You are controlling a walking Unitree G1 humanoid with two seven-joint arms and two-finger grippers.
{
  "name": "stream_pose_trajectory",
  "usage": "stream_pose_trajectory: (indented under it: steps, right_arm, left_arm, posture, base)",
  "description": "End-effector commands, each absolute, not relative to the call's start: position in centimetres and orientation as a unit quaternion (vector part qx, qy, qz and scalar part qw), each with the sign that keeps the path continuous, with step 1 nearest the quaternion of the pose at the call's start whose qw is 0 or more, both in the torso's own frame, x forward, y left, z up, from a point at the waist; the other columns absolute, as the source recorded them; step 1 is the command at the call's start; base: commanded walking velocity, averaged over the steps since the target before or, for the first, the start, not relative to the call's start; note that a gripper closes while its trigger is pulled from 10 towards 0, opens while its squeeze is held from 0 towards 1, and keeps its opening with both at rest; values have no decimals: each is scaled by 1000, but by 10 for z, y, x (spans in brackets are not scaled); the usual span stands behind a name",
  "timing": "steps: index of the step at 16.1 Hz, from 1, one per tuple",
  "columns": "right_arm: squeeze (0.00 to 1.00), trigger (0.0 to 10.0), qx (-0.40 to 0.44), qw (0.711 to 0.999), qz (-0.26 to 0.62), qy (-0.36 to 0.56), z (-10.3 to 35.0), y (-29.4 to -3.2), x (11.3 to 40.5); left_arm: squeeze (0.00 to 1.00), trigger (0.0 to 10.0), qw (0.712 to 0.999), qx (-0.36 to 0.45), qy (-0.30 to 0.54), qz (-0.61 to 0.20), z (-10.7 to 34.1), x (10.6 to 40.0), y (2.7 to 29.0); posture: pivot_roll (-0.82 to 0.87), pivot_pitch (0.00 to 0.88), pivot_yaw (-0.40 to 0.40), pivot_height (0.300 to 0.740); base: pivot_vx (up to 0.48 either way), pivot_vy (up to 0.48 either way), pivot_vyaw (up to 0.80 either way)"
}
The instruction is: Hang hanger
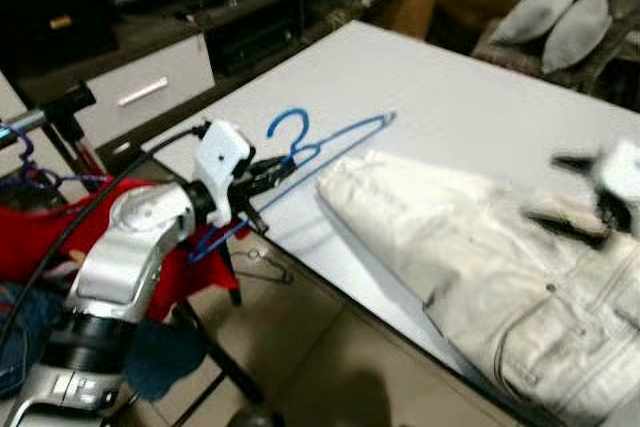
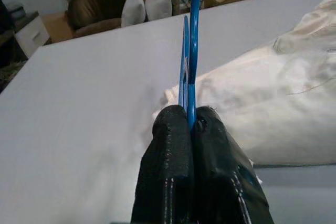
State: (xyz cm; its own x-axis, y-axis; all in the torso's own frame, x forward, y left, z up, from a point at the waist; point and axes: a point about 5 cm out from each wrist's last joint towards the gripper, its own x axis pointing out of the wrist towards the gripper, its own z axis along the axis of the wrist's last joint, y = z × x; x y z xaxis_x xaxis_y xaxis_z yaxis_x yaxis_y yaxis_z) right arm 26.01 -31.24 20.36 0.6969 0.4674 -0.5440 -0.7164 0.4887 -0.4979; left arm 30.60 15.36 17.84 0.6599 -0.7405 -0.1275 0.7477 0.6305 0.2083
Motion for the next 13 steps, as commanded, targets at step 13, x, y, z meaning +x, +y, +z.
stream_pose_trajectory:
  steps: [13]
  right_arm:
    - [0, 10000, -240, 786, 490, 291, 178, -257, 166]
  left_arm:
    - [0, 10000, 895, 112, -13, -432, 196, 301, 147]
  posture:
    - [-75, 0, 36, 740]
  base:
    - [0, 0, 0]
